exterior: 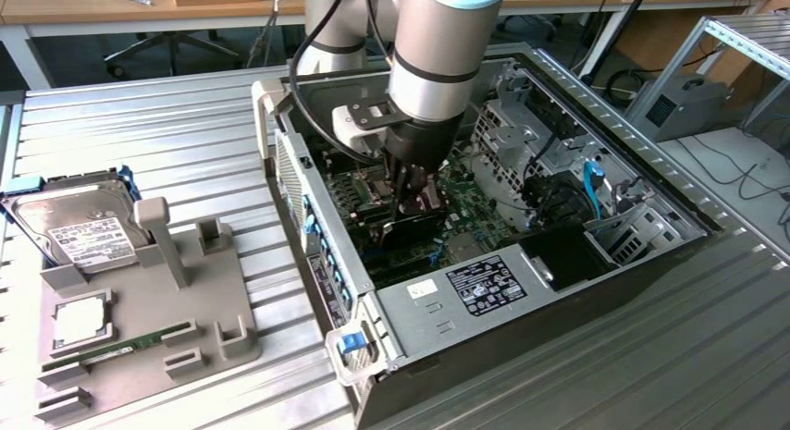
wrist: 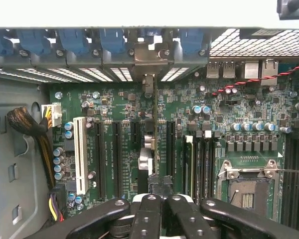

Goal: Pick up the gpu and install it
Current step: 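Press down on the gpu until it lock into place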

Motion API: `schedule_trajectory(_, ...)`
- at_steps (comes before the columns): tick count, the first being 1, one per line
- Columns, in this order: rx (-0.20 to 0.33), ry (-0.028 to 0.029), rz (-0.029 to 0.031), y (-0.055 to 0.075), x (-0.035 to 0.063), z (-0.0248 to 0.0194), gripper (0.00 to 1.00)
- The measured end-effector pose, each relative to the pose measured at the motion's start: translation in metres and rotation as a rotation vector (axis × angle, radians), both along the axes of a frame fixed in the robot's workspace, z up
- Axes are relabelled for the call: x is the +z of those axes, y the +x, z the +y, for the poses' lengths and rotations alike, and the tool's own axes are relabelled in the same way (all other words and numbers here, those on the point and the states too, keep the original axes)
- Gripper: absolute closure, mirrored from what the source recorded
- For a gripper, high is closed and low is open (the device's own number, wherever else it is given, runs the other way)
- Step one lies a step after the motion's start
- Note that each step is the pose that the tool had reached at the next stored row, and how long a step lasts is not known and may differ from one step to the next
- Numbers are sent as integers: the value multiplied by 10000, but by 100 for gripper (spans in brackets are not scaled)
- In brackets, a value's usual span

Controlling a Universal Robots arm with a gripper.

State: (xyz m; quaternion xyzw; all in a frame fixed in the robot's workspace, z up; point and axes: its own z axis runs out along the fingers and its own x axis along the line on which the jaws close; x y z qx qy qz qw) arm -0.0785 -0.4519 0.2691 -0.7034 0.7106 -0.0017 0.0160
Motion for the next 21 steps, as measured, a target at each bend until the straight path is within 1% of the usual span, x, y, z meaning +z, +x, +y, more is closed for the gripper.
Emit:
schedule_trajectory(5, -1, -2, 3, -18, -6, -1, 89)
schedule_trajectory(18, 0, 3, 0, -18, -8, 0, 89)
schedule_trajectory(19, -1, 5, -1, -19, -1, 0, 89)
schedule_trajectory(21, -2, 25, -11, -18, 31, 1, 89)
